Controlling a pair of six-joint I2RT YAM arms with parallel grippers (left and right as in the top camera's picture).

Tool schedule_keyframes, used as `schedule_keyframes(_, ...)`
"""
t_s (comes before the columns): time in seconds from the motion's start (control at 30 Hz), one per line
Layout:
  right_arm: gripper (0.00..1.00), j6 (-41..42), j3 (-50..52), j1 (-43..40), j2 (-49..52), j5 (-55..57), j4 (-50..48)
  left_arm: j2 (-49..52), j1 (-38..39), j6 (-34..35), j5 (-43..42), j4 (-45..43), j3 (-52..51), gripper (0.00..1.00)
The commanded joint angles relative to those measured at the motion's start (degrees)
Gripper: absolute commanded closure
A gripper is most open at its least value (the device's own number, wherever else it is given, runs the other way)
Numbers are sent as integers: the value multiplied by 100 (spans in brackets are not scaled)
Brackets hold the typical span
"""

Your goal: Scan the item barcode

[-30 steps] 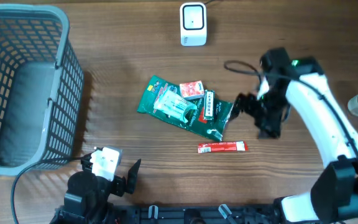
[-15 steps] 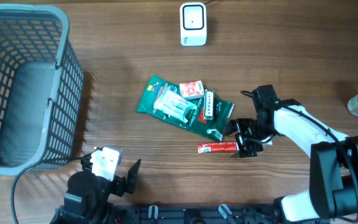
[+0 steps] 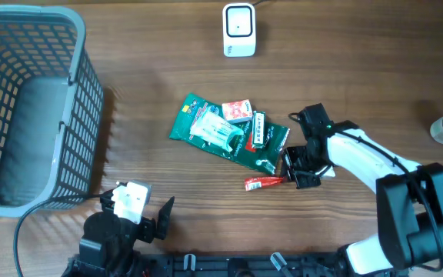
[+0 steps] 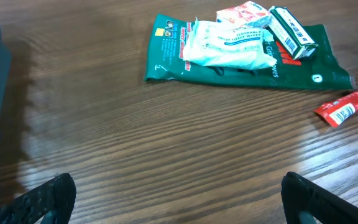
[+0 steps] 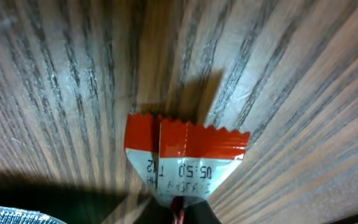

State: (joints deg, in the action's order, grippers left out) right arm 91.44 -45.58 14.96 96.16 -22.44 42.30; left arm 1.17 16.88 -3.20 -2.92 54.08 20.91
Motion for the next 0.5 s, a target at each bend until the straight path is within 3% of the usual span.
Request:
schedule_keyframes(0.0, 96, -551, 175, 28, 323, 682, 11, -13, 0, -87, -26, 4, -13, 0)
schedule_keyframes(0.13, 96, -1537, -42, 28, -190, -87, 229, -13, 0, -87, -26, 2, -13, 0)
schedule_keyframes(0.23, 96, -2315, -330, 31, -1373, -26, 166, -13, 0, -87, -26, 4, -13, 0)
schedule_keyframes(0.47, 95, -2350, -332, 31, -4022, 1300, -586, -13, 0, -87, -26, 4, -13, 0)
